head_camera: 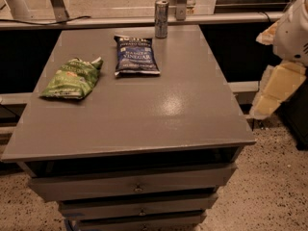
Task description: Knock redbull can over
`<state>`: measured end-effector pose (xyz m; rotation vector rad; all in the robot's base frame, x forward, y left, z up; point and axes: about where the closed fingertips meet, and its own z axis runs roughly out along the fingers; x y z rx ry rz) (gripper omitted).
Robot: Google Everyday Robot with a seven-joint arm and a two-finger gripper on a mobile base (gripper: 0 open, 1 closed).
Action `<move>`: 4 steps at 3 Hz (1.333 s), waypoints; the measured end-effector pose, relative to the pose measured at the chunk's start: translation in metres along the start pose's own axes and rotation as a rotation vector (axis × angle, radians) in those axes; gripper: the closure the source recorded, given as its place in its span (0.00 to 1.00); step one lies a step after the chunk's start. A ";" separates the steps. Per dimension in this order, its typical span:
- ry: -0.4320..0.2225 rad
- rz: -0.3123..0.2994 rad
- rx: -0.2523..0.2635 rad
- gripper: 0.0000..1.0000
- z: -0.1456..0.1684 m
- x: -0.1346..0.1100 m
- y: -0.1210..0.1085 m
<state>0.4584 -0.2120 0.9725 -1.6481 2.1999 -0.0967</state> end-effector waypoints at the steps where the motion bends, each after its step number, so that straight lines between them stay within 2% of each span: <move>1: -0.093 0.007 0.083 0.00 0.032 -0.025 -0.049; 2: -0.185 0.016 0.169 0.00 0.068 -0.052 -0.110; 3: -0.283 0.046 0.221 0.00 0.101 -0.080 -0.162; 4: -0.422 0.127 0.232 0.00 0.135 -0.107 -0.212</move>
Offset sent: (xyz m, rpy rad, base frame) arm 0.2296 0.0402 -0.0266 0.2207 -0.3494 -0.0165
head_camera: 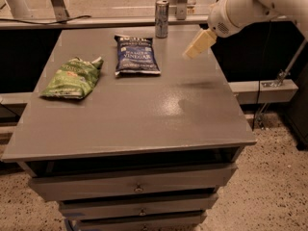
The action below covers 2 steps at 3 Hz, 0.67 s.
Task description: Knock redbull can over
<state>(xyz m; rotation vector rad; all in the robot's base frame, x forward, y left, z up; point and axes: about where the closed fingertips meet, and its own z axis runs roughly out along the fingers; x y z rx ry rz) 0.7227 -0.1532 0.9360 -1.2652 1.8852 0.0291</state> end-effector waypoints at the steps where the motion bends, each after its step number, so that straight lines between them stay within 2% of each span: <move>1: -0.151 0.125 0.008 0.00 0.037 -0.011 -0.025; 2: -0.174 0.148 0.006 0.00 0.045 -0.010 -0.030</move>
Offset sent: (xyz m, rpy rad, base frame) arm 0.0384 0.0106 -0.0056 0.1660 -0.0209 -0.0207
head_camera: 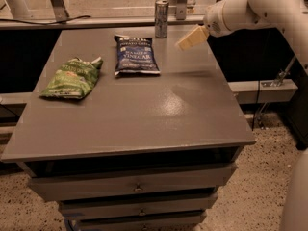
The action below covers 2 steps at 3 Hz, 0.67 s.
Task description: Knock redbull can over
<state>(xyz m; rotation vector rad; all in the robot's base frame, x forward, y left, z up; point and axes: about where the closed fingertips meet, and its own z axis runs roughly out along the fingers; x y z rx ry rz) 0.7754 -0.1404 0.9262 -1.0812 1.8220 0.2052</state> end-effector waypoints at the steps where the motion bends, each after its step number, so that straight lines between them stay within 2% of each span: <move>1: 0.000 0.000 0.000 0.00 0.000 0.000 0.000; 2: -0.011 0.024 0.006 0.00 0.004 0.000 0.001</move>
Offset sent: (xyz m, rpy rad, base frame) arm 0.0023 -0.0012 -0.0002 0.0522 -0.0003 -0.0421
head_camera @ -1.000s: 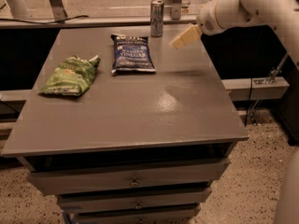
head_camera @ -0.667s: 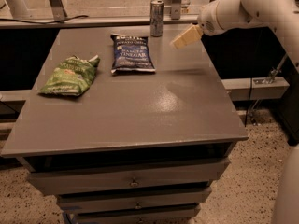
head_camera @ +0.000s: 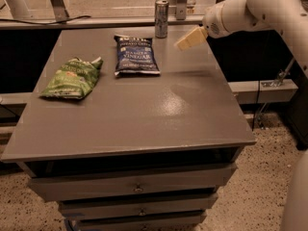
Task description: Knock redbull can over
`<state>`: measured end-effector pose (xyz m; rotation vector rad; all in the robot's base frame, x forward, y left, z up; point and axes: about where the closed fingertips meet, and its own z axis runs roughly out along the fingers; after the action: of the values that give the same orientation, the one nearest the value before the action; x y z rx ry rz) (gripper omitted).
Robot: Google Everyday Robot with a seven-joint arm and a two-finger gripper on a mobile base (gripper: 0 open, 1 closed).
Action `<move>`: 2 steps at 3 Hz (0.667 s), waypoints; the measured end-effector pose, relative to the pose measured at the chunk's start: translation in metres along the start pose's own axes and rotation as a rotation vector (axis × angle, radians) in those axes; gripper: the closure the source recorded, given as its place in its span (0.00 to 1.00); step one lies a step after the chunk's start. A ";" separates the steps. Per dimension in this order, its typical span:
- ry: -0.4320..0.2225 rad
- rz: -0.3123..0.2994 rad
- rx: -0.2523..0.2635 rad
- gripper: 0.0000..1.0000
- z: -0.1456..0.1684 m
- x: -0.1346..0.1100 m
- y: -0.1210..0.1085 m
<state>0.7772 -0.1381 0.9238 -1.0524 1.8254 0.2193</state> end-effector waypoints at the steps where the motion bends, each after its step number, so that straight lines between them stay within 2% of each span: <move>1: -0.042 0.058 0.046 0.00 0.009 -0.002 -0.007; 2: -0.132 0.174 0.123 0.00 0.031 -0.008 -0.025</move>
Offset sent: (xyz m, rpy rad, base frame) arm 0.0753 -0.0002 0.0026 0.3636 -0.1047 -0.2839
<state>0.8170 -0.1317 0.9221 -0.7764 1.7877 0.2707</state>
